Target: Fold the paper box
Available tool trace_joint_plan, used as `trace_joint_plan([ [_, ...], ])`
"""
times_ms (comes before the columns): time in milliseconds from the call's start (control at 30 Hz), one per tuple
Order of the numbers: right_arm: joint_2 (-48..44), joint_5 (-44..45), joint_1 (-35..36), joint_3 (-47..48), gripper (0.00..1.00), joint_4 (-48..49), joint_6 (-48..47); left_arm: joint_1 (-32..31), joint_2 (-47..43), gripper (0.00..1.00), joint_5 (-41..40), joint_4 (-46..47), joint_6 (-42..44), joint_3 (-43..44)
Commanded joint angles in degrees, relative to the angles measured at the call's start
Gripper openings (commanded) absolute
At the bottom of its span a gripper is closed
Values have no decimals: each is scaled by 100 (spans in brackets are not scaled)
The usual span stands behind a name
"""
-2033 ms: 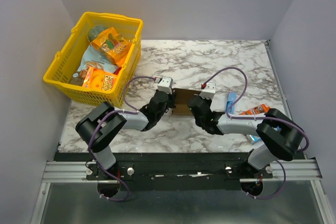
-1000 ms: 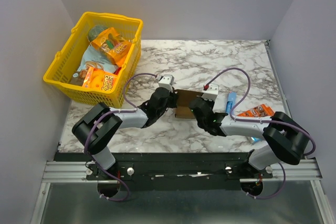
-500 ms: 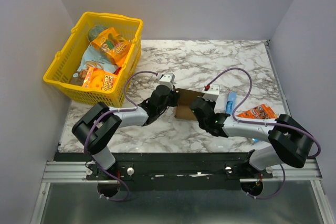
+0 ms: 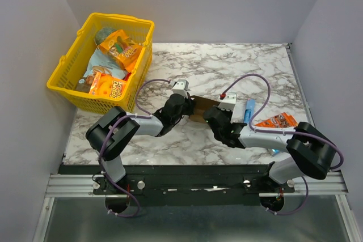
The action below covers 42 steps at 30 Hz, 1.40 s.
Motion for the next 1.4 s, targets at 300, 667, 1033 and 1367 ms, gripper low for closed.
trace_joint_plan([
  [300,354,-174,139,372,1,529,-40,-275,50,0,-312,516,397,-216],
  [667,935,-227,86,320,1,2462,-1174,42,76,0,-575,1393,1153,-295],
  [1033,1032,-596,95,-199,1,3334,-1509,-37,559,0,-338,3696,1603,-1454],
  [1367,1146,-587,157,-50,1,2755,-1132,-55,568,0,-435,3188,1076,-1271],
])
